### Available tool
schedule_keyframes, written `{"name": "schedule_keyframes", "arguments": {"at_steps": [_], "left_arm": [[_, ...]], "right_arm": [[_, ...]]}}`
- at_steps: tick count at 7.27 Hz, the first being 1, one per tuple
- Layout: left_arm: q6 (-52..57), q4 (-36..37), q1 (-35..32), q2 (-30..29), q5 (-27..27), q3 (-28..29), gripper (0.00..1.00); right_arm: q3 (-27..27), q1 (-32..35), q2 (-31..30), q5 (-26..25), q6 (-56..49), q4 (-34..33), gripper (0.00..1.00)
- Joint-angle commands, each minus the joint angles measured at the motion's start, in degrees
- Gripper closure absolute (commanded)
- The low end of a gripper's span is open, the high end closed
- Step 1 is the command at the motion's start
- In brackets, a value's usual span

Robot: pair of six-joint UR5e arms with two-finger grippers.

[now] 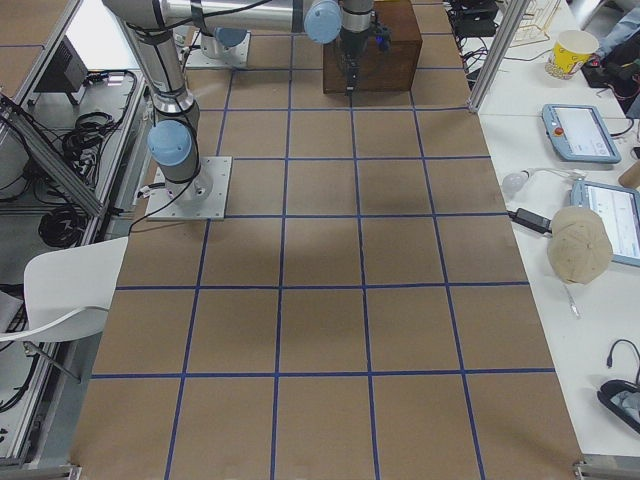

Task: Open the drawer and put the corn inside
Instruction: 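Pull the drawer handle away from the cabinet with the left gripper, then release the handle and raise the left gripper away from the drawer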

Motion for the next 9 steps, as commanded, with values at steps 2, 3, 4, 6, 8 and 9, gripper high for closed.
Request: {"name": "schedule_keyframes", "arguments": {"at_steps": [2, 3, 4, 6, 8, 9], "left_arm": [[1.2, 0.1, 0.1, 0.0, 1.5, 0.4, 0.0], [1.2, 0.1, 0.1, 0.0, 1.7, 0.4, 0.0], [1.2, 0.1, 0.1, 0.0, 1.6, 0.5, 0.0], [0.5, -0.2, 0.1, 1.8, 1.7, 0.6, 0.0], [0.5, -0.9, 2.7, 2.3, 2.6, 2.8, 0.0], [1.2, -0.9, 3.5, 2.2, 6.8, 4.9, 0.0]], "right_arm": [[0.0, 0.0, 0.0, 0.0, 0.0, 0.0, 0.0], [0.0, 0.0, 0.0, 0.0, 0.0, 0.0, 0.0], [0.0, 0.0, 0.0, 0.0, 0.0, 0.0, 0.0], [0.0, 0.0, 0.0, 0.0, 0.0, 0.0, 0.0], [0.0, 0.0, 0.0, 0.0, 0.0, 0.0, 0.0], [0.0, 0.0, 0.0, 0.0, 0.0, 0.0, 0.0]]}}
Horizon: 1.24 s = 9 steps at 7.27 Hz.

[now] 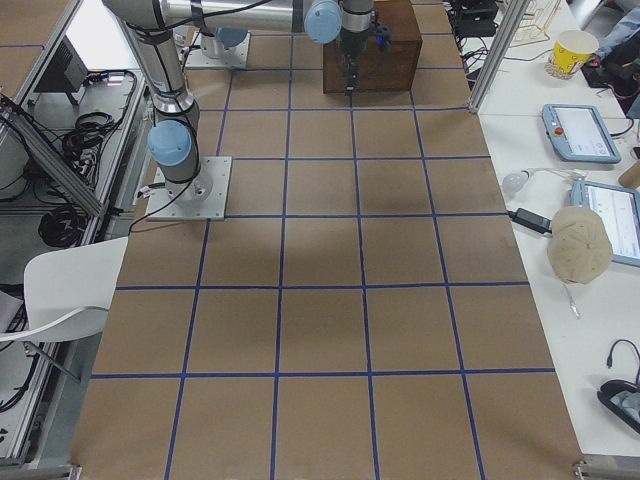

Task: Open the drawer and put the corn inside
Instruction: 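Release the handle and raise the left gripper away from the drawer, then lower the left gripper onto the yellow corn cob and grasp it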

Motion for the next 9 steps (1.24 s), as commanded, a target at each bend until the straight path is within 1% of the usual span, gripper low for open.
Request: {"name": "schedule_keyframes", "arguments": {"at_steps": [1, 2, 3, 4, 5, 6, 7, 8, 9], "left_arm": [[5.0, 0.5, 2.7, -1.0, 4.3, 2.8, 0.0], [11.2, 1.6, 4.3, -1.9, 4.4, 2.8, 0.0], [15.6, 6.2, 4.4, -2.6, 5.5, 1.9, 0.0], [19.9, 8.9, 4.5, -4.1, 7.4, 1.2, 0.0], [24.0, 9.4, 4.6, -5.0, 7.4, 0.3, 0.0], [28.3, 12.3, 4.7, -6.4, 7.7, -0.6, 0.0], [29.0, 15.5, 4.8, -7.5, 10.0, -2.8, 0.0], [30.5, 19.3, 5.0, -7.9, 10.2, -4.7, 0.0], [31.6, 20.4, 5.3, -8.1, 10.2, -5.4, 0.0]], "right_arm": [[0.0, 0.0, 0.0, 0.0, 0.0, 0.0, 0.0], [0.0, 0.0, 0.0, 0.0, 0.0, 0.0, 0.0], [0.0, 0.0, 0.0, 0.0, 0.0, 0.0, 0.0], [0.0, 0.0, 0.0, 0.0, 0.0, 0.0, 0.0], [0.0, 0.0, 0.0, 0.0, 0.0, 0.0, 0.0], [0.0, 0.0, 0.0, 0.0, 0.0, 0.0, 0.0], [0.0, 0.0, 0.0, 0.0, 0.0, 0.0, 0.0], [0.0, 0.0, 0.0, 0.0, 0.0, 0.0, 0.0], [0.0, 0.0, 0.0, 0.0, 0.0, 0.0, 0.0]]}}
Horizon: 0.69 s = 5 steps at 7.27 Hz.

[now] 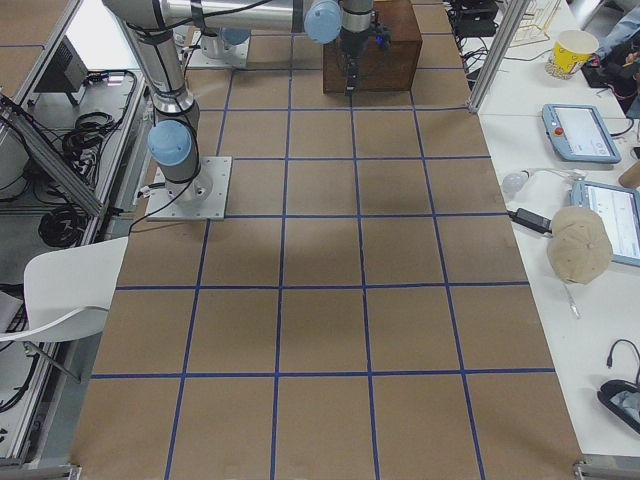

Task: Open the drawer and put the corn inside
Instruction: 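Lower the left gripper onto the yellow corn cob and grasp it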

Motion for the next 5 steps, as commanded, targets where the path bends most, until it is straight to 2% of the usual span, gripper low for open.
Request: {"name": "schedule_keyframes", "arguments": {"at_steps": [1, 3, 4, 5], "left_arm": [[1.7, 2.6, 0.5, -1.0, 0.4, -1.4, 0.0], [2.7, 2.6, 0.6, -2.1, 0.4, -1.3, 0.0], [2.1, 2.5, 0.6, -2.2, 0.7, -1.0, 0.21], [1.8, 2.5, 0.6, -2.4, 2.8, -0.7, 0.55]], "right_arm": [[0.0, 0.0, 0.0, 0.0, 0.0, 0.0, 0.0], [0.0, 0.0, 0.0, 0.0, 0.0, 0.0, 0.0], [0.0, 0.0, 0.0, 0.0, 0.0, 0.1, 0.0], [0.0, 0.0, 0.0, 0.0, 0.0, 0.0, 0.0]]}}
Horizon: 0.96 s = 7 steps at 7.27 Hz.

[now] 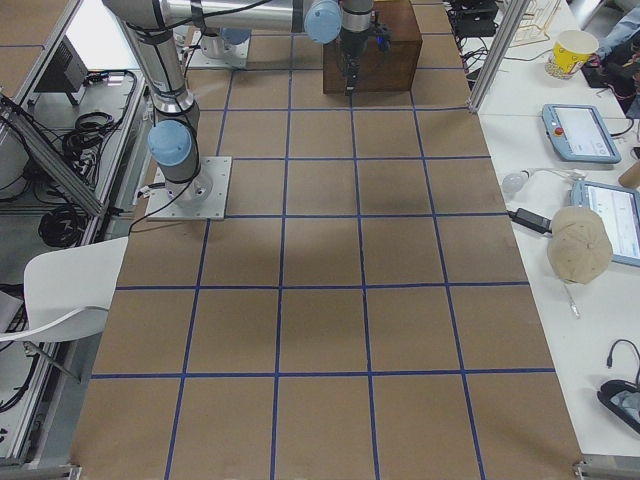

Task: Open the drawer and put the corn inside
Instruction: 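Lower the left gripper onto the yellow corn cob and grasp it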

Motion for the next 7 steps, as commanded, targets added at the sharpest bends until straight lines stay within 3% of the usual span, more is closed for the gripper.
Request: {"name": "schedule_keyframes", "arguments": {"at_steps": [1, 2, 3, 5, 7], "left_arm": [[-0.4, 0.0, 0.0, -0.4, 2.6, 0.7, 0.79], [-0.5, 0.0, 0.0, -0.2, 3.3, 1.0, 0.95], [-0.8, -0.5, 0.0, 0.0, 3.9, 1.9, 1.0], [-6.6, -3.3, -1.3, 2.4, 3.5, 4.0, 1.0], [-14.8, -12.4, -1.6, 5.5, 2.9, 8.4, 1.0]], "right_arm": [[0.0, 0.0, 0.0, 0.0, 0.0, 0.0, 0.0], [0.0, 0.0, 0.0, 0.0, 0.0, 0.0, 0.0], [0.0, 0.0, 0.0, 0.0, 0.0, 0.1, 0.0], [0.0, 0.0, 0.0, 0.0, 0.0, 0.0, 0.0], [0.0, 0.0, 0.0, 0.0, 0.0, 0.0, 0.0]]}}
